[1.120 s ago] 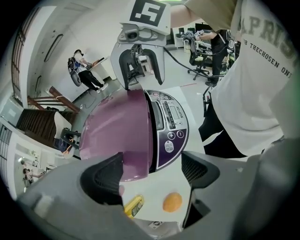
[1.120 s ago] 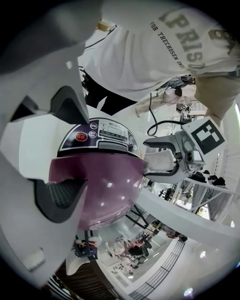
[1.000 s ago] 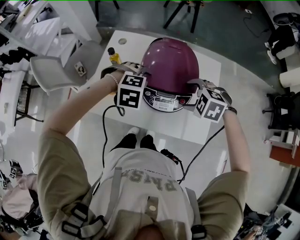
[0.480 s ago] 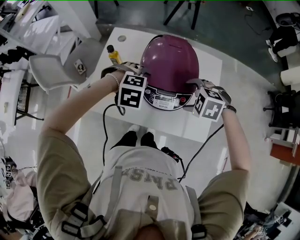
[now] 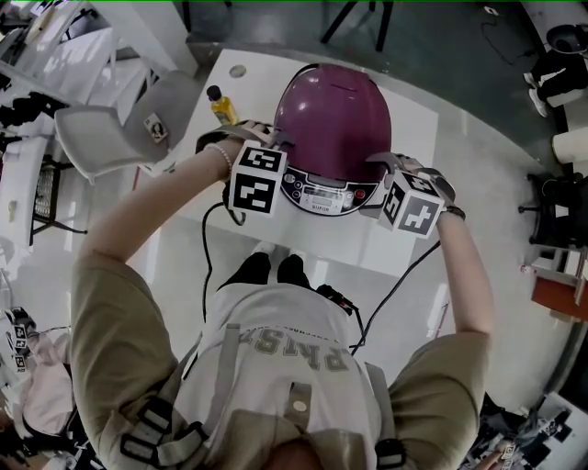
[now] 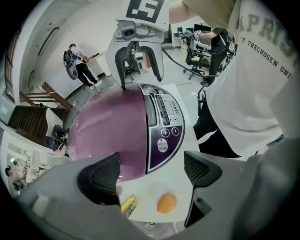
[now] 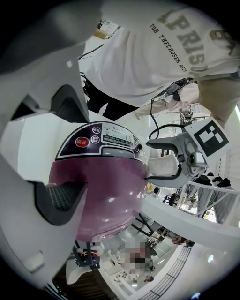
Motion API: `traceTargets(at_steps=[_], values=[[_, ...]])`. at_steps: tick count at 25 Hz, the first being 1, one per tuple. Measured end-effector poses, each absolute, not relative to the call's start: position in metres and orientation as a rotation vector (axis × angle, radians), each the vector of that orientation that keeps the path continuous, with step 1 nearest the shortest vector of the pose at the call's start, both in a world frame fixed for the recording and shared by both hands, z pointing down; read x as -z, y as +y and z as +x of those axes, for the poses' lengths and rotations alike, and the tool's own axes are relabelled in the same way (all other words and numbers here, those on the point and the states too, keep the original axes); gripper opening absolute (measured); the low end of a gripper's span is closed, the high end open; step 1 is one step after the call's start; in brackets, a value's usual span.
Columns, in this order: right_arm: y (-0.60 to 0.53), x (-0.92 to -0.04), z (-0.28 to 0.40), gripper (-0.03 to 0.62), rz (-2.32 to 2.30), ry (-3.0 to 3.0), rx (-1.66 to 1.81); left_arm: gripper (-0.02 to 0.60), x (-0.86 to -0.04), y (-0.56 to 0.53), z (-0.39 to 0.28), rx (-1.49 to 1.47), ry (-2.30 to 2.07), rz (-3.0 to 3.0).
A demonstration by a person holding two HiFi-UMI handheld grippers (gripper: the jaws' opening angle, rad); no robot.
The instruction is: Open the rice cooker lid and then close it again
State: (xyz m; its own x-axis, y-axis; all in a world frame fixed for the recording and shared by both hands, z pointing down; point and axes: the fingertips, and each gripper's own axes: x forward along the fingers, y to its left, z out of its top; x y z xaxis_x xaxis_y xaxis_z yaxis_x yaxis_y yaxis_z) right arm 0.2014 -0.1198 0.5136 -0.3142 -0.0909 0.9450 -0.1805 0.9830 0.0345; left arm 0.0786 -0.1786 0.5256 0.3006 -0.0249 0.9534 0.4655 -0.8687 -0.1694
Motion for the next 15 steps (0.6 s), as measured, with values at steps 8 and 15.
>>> traceTargets(at_steps=[8, 15], values=[[-0.1189, -0.5143, 0.2021, 0.374, 0.169, -1.886, -0.098, 0.44, -0.5264, -0.1778, 0.0792, 1.592, -0.406, -2.17], [-0.121, -0.5138, 0.2026, 0.374, 0.164, -1.908, -0.118, 0.439, -0.5273, -0.1791, 0.0794, 1.582, -0.421, -2.177]])
